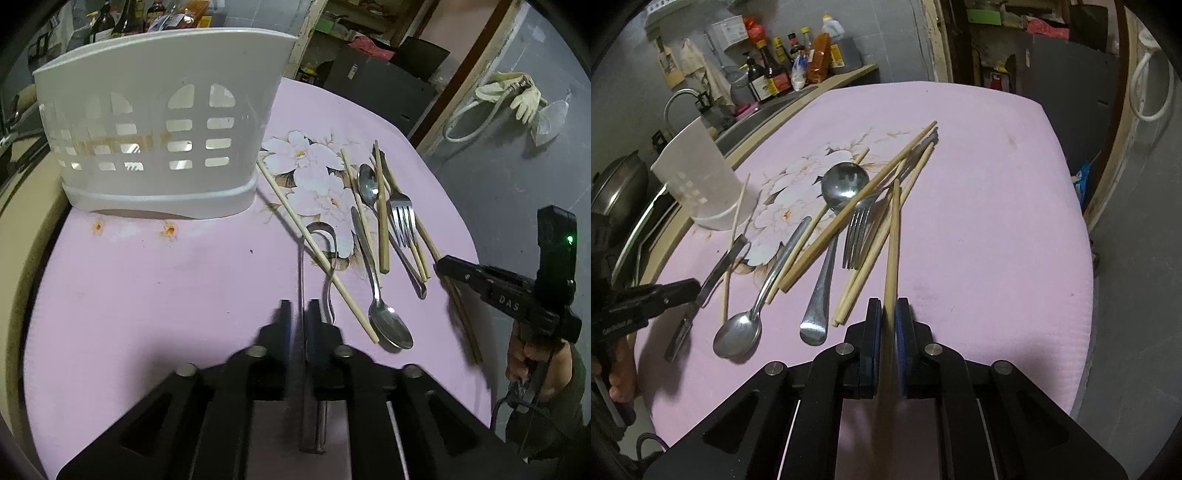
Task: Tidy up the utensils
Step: 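Grasp the silver tongs with the left tool while the right tool grasps a wooden chopstick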
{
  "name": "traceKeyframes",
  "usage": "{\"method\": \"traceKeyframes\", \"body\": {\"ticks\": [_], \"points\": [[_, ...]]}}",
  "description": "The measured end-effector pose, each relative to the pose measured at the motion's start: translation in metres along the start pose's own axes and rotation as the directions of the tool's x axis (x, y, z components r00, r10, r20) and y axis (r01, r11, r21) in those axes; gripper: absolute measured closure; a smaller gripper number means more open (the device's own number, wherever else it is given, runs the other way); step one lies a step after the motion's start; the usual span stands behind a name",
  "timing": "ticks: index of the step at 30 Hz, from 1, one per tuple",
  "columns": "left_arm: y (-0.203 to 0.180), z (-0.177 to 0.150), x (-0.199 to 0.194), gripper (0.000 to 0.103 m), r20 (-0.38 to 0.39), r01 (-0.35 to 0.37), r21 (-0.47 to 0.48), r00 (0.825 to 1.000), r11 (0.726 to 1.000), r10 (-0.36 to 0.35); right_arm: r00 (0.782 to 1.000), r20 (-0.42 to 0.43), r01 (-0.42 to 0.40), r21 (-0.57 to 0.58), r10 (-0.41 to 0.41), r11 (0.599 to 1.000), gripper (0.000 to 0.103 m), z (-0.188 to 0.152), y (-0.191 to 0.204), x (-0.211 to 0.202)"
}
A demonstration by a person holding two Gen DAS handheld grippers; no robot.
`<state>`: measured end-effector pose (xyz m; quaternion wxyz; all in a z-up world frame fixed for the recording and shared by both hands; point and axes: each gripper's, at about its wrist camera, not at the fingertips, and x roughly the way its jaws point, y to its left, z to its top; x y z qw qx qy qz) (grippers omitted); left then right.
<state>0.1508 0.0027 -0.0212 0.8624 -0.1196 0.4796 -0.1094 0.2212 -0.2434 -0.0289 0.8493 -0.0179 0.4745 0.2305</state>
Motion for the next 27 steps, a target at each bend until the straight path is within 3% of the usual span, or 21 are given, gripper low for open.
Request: {"method": "traceKeyframes", "body": {"ticks": [2,4,9,13,16,18,20,27], "points": [[0.004,0.0,-0.004,0.078,0.006,0.011,0.005,1.0,1.0,-0.011,1.0,0.001,0.005,-0.003,-0.005,1.0,0.097,0.001,0.003,0.001],[0.003,0.0,-0.004,0.076,0.003,0.017,0.023,1.0,1.0,-0.017,1.0,0.0,0.005,-0.002,-0.005,1.0,0.096,0.001,0.003,0.002],[-0.005,0.003,0.013,0.076,-0.074,0.009,0.089,0.997,0.996,-0.002,1.0,0.001,0.008,-0.008,-0.008,1.0,0.096,0.006,0.002,0.005],[-0.009,0.009,0.022,0.076,-0.092,-0.004,0.127,0.996,0.992,0.015,1.0,0.006,0.031,-0.024,-0.031,0.999,0.096,0.013,0.003,0.009],[-0.006,0.019,0.028,0.076,-0.119,-0.007,0.115,0.993,0.993,0.02,0.999,-0.001,0.045,-0.035,-0.045,0.998,0.096,0.022,0.005,0.015],[-0.003,0.024,0.03,0.087,-0.127,-0.01,0.099,0.992,0.995,0.023,0.998,-0.013,0.059,-0.045,-0.059,0.997,0.096,0.028,0.006,0.022],[0.0,0.028,0.031,0.087,-0.138,-0.005,0.084,0.99,0.996,0.017,0.997,-0.028,0.063,-0.058,-0.065,0.996,0.096,0.032,0.007,0.027],[-0.019,0.027,-0.002,0.087,-0.028,-0.037,0.167,0.999,0.985,0.042,0.998,-0.007,0.06,-0.07,-0.06,0.996,0.098,0.022,0.006,0.021]]}}
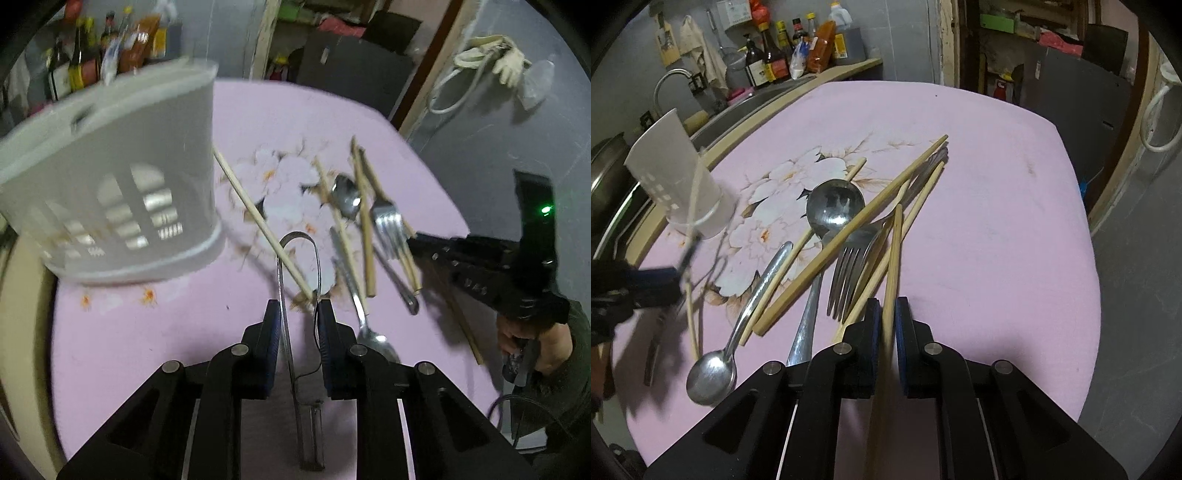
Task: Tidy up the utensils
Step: 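Lift and carry the tongs and chopstick with both tools over the white basket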
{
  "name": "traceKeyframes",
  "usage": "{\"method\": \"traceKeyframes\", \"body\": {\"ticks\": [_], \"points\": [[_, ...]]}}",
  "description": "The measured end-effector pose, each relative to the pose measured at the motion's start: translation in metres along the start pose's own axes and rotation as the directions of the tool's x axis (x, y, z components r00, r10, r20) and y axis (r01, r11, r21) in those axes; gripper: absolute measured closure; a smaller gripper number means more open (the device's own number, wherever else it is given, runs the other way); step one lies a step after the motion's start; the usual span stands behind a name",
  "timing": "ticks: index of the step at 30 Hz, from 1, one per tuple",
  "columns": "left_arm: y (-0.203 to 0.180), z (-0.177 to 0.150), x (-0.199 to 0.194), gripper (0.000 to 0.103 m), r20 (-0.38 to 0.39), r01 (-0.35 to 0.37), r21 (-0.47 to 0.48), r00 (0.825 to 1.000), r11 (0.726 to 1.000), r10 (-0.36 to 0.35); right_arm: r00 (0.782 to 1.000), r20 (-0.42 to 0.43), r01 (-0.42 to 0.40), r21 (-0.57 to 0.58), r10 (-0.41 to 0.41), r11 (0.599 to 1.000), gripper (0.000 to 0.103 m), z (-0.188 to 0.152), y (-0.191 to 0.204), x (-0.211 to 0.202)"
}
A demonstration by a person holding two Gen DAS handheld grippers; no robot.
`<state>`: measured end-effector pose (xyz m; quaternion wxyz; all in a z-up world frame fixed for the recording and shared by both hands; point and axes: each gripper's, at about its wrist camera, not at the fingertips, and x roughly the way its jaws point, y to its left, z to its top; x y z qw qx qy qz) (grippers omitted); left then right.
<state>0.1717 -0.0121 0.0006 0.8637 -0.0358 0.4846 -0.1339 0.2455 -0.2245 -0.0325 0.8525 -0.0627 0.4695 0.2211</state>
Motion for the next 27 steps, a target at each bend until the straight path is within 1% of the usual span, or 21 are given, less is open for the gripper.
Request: {"method": "traceKeyframes", "body": {"ticks": [3,5,7,9,11,13,15,18,19,22,23,24,25,26,27], "points": [[-0.011,0.006,-0.014,0.087,0.071,-0.024,0.031,0.997,0.999,0.022,0.999,0.011,-0.031,0.033,0.03,0.999,0.098,-0.005,-0.002,-0.005],[-0.016,0.008,-0.03,0.087,0.136,-0.044,0.048,0.99,0.998,0.038,0.999,0.032,-0.032,0.039,0.031,0.999,0.099,-0.009,-0.002,-0.011],[-0.02,0.011,-0.036,0.087,0.184,-0.056,0.054,0.982,0.997,0.045,0.998,0.064,-0.022,0.041,0.019,0.999,0.099,-0.013,-0.001,-0.018],[-0.026,0.011,-0.047,0.087,0.246,-0.073,0.061,0.968,0.995,0.056,0.994,0.108,-0.026,0.052,0.02,0.998,0.099,-0.016,-0.001,-0.026],[-0.029,0.012,-0.052,0.087,0.287,-0.075,0.065,0.957,0.995,0.053,0.986,0.166,-0.044,0.069,0.032,0.997,0.099,-0.021,-0.001,-0.037],[-0.033,0.013,-0.06,0.087,0.33,-0.07,0.068,0.943,0.995,0.044,0.975,0.216,-0.06,0.08,0.042,0.995,0.099,-0.025,0.0,-0.046],[-0.036,0.013,-0.067,0.087,0.366,-0.054,0.076,0.93,0.996,0.022,0.96,0.272,-0.088,0.092,0.06,0.992,0.099,-0.026,0.004,-0.056],[-0.037,0.015,-0.076,0.087,0.401,-0.039,0.079,0.916,0.996,0.004,0.924,0.376,-0.107,0.093,0.065,0.99,0.099,-0.026,0.014,-0.072],[-0.037,0.016,-0.081,0.087,0.414,-0.034,0.079,0.91,0.996,-0.002,0.914,0.4,-0.108,0.09,0.064,0.99,0.099,-0.025,0.017,-0.075],[-0.04,0.016,-0.094,0.087,0.449,-0.03,0.089,0.894,0.996,-0.013,0.864,0.5,-0.11,0.073,0.059,0.991,0.099,-0.022,0.028,-0.092],[-0.041,0.017,-0.1,0.087,0.465,-0.04,0.095,0.885,0.995,-0.009,0.841,0.538,-0.113,0.063,0.062,0.992,0.099,-0.022,0.032,-0.097],[-0.043,0.018,-0.105,0.087,0.481,-0.053,0.1,0.876,0.994,-0.001,0.826,0.561,-0.1,0.056,0.052,0.993,0.099,-0.021,0.037,-0.102],[-0.044,0.019,-0.108,0.087,0.49,-0.061,0.103,0.872,0.993,0.002,0.813,0.581,-0.089,0.048,0.045,0.995,0.099,-0.018,0.041,-0.107],[-0.046,0.021,-0.113,0.087,0.503,-0.068,0.107,0.865,0.992,0.005,0.794,0.606,-0.093,0.039,0.051,0.995,0.099,-0.016,0.045,-0.112],[-0.046,0.021,-0.115,0.087,0.508,-0.069,0.109,0.862,0.992,0.004,0.773,0.631,-0.102,0.031,0.059,0.994,0.099,-0.013,0.049,-0.118]]}}
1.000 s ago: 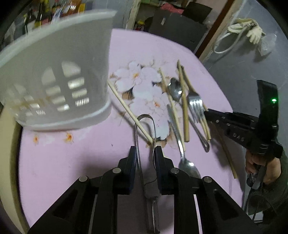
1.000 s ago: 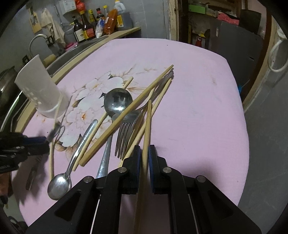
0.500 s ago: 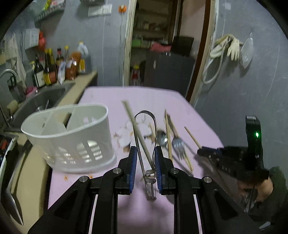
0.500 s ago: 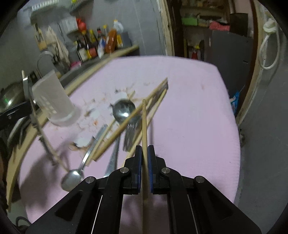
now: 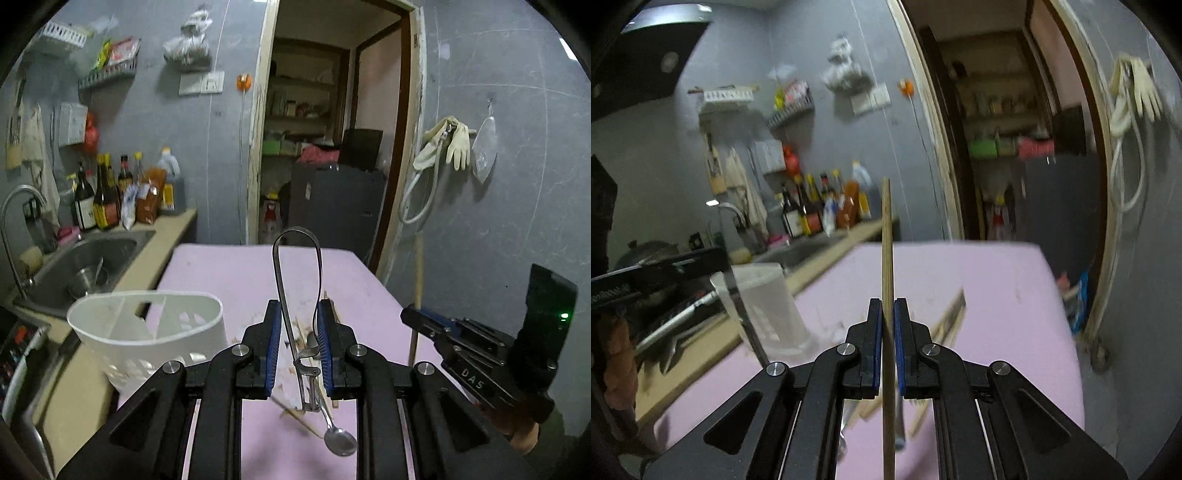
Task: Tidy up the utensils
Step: 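Lift and carry the tongs and chopstick with both tools over the white basket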
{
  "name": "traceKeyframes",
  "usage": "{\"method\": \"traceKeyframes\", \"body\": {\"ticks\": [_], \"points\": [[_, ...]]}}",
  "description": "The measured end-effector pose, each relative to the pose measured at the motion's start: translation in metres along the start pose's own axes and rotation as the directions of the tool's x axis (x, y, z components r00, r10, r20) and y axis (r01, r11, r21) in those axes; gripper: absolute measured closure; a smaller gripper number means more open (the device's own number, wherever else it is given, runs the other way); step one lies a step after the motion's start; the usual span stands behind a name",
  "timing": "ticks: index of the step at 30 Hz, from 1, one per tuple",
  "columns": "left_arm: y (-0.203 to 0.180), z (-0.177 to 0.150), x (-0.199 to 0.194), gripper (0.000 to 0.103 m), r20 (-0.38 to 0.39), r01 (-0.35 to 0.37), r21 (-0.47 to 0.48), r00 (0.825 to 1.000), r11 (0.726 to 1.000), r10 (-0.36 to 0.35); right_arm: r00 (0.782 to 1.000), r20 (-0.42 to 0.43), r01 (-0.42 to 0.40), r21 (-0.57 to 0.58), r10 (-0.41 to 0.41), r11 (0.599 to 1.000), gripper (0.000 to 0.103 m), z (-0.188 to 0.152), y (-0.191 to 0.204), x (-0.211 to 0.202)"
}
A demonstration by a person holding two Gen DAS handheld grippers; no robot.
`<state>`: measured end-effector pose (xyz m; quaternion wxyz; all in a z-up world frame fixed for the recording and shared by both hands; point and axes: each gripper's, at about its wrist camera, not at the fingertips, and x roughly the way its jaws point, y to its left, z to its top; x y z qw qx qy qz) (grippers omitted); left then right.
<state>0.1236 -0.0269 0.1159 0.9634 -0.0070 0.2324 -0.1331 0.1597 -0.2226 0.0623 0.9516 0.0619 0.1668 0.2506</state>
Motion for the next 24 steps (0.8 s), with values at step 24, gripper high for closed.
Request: {"method": "traceKeyframes", "body": {"ticks": [24], "points": [[0.125,0.08,-0.051,0.087,0.163,-0.202,-0.105,0.962,0.974,0.217,0.945,0.212,-0.223,-0.143,0.25,0.964,0.099,0.119,0.107,0.036]]}}
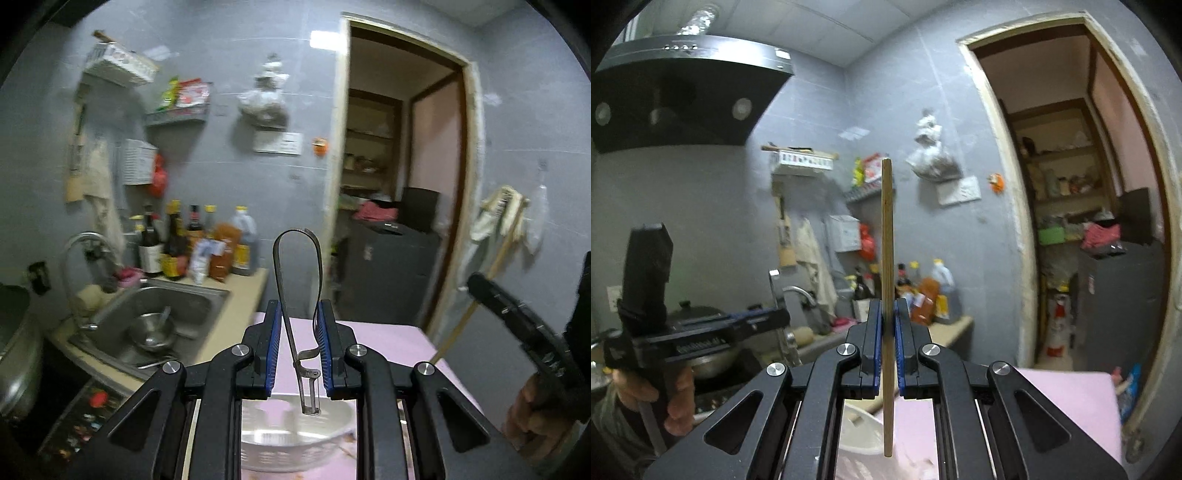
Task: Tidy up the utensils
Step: 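Lift and carry the tongs and chopstick with both tools over the white basket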
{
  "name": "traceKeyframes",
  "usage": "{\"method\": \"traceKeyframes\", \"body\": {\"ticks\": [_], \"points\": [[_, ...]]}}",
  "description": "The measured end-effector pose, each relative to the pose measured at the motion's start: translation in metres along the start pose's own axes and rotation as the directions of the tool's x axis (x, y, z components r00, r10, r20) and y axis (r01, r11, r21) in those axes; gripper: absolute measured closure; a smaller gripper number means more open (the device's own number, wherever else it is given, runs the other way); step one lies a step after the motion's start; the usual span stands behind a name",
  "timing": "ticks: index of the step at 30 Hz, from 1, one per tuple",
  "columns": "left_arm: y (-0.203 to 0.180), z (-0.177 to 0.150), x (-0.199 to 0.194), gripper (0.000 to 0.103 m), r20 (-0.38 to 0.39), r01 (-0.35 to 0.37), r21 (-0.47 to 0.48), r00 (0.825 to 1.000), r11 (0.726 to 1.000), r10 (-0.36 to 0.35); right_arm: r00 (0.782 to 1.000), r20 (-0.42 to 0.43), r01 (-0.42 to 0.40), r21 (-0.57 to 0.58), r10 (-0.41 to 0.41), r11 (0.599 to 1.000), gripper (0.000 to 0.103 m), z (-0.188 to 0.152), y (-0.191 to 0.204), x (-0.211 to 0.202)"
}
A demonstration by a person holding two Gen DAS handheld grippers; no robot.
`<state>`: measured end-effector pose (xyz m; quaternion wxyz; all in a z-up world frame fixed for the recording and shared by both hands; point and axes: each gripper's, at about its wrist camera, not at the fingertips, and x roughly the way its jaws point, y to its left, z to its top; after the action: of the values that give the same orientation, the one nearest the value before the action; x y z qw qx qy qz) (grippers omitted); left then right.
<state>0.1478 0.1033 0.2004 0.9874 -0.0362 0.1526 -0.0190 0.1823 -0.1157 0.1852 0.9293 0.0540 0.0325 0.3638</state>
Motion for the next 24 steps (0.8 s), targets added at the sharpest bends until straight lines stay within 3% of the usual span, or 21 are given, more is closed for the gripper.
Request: {"method": "traceKeyframes", "body": {"ticks": [3,8,12,16,24], "points": [[0.019,-0.005,0.013,0.087,-0.028,-0.061,-0.016,0.998,0.998,0.06,1.0,-0.004,-0.024,-0.013,0.024,1.0,0.099,-0.002,0.012,0.021],[0.047,-0.028,0.047,0.087,-0.099,-0.106,-0.043,0.99,0.993,0.102,0.999,-0.045,-0.014,-0.055,0.012,0.998,0.099,-0.024,0.028,0.05],[0.067,-0.049,0.066,0.087,-0.167,-0.095,-0.098,0.983,0.991,0.078,0.992,-0.123,-0.017,-0.069,0.009,0.997,0.099,-0.05,0.029,0.073],[0.074,-0.063,0.07,0.087,-0.175,-0.123,-0.071,0.979,0.99,0.109,0.984,-0.18,0.003,-0.072,-0.016,0.997,0.099,-0.072,0.027,0.089],[0.076,-0.087,0.085,0.087,-0.254,-0.093,-0.154,0.966,0.984,0.052,0.951,-0.306,0.034,-0.013,-0.036,0.999,0.098,-0.108,0.016,0.108]]}}
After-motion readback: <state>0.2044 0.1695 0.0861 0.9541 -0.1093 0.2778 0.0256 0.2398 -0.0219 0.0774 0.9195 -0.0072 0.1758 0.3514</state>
